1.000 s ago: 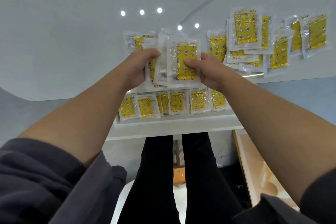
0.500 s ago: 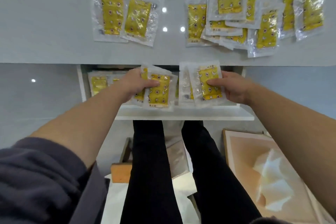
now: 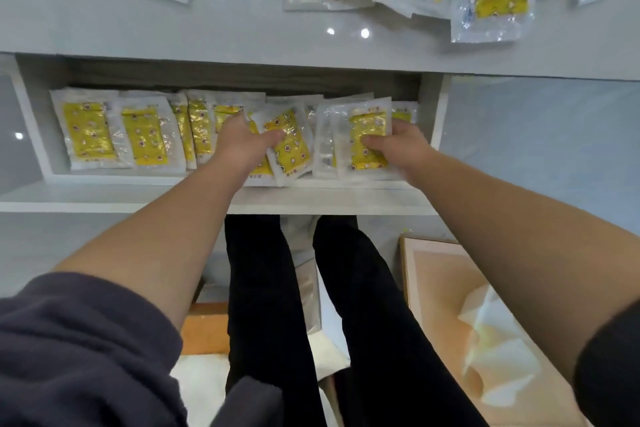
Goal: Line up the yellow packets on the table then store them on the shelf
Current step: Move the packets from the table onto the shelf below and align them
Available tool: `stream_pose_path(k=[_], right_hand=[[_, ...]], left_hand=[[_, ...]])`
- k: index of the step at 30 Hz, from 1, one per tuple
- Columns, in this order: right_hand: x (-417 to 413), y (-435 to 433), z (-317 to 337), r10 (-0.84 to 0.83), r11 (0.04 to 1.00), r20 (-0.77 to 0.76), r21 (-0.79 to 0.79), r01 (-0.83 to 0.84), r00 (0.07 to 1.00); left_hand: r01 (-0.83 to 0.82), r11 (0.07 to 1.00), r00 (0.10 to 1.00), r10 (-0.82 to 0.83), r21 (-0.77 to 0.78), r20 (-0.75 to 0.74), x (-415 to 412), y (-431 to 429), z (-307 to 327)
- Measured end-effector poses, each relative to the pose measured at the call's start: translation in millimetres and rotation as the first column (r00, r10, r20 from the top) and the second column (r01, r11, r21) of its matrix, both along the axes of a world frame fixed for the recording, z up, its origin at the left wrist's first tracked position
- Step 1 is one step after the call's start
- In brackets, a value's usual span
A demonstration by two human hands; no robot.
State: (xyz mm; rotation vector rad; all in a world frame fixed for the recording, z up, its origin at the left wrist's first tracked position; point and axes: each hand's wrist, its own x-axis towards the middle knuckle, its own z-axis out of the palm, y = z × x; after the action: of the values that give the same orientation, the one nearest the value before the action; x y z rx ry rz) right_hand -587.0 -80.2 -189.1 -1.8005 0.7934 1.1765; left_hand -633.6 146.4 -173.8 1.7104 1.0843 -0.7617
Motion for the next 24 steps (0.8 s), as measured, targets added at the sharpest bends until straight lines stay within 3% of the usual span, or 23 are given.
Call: stream_pose_path(k=[2, 5, 9, 11, 14, 17, 19, 20, 22, 24], right_hand=[[0, 4, -7, 0.128, 0.99, 0.051, -0.07, -0.124, 0.991], [0, 2, -14, 0.379, 0.901, 0.089, -0.261, -0.345, 0.921], [-1, -12, -13, 0.438, 0.819, 0.064, -0.44, -0.369, 0.897], [-1, -17, -9, 0.528, 0.722, -0.026, -0.513, -0.465, 0.849], [3, -17, -4, 0.719, 0.498, -0.197, -0.522, -0.692, 0.666], [14, -10, 9, 0.84, 0.242, -0.361, -0.42, -0.875, 0.406], [22, -6, 20, 0.874, 0.051, -0.431, -0.372, -0.927, 0.222], [26, -4, 23, 0.888, -0.009, -0.427, -0.39, -0.921, 0.172], [30, 0, 21, 0.937, -0.008, -0.309, -0.487, -0.873, 0.164], [30, 0, 10, 0.975, 0.14, -0.067, -0.555, -0.82, 0.212]], left_hand=[[0.119, 0.991, 0.993, -0.119, 0.061, 0.003, 4, -4, -4], [0.257, 0.955, 0.966, -0.258, 0.151, -0.012, 10, -6, -9], [0.354, 0.915, 0.934, -0.357, 0.192, -0.022, 17, -10, -6], [0.374, 0.907, 0.925, -0.379, 0.195, -0.011, 18, -13, -3], [0.402, 0.893, 0.912, -0.41, 0.203, -0.006, 17, -16, -1], [0.423, 0.874, 0.903, -0.429, 0.238, -0.028, 16, -14, 2], [0.402, 0.881, 0.913, -0.405, 0.251, -0.041, 15, -9, 3], [0.382, 0.889, 0.922, -0.384, 0.252, -0.043, 14, -7, 4], [0.346, 0.903, 0.937, -0.348, 0.255, -0.04, 13, -2, 5], [0.312, 0.916, 0.949, -0.313, 0.252, -0.037, 13, 2, 8]])
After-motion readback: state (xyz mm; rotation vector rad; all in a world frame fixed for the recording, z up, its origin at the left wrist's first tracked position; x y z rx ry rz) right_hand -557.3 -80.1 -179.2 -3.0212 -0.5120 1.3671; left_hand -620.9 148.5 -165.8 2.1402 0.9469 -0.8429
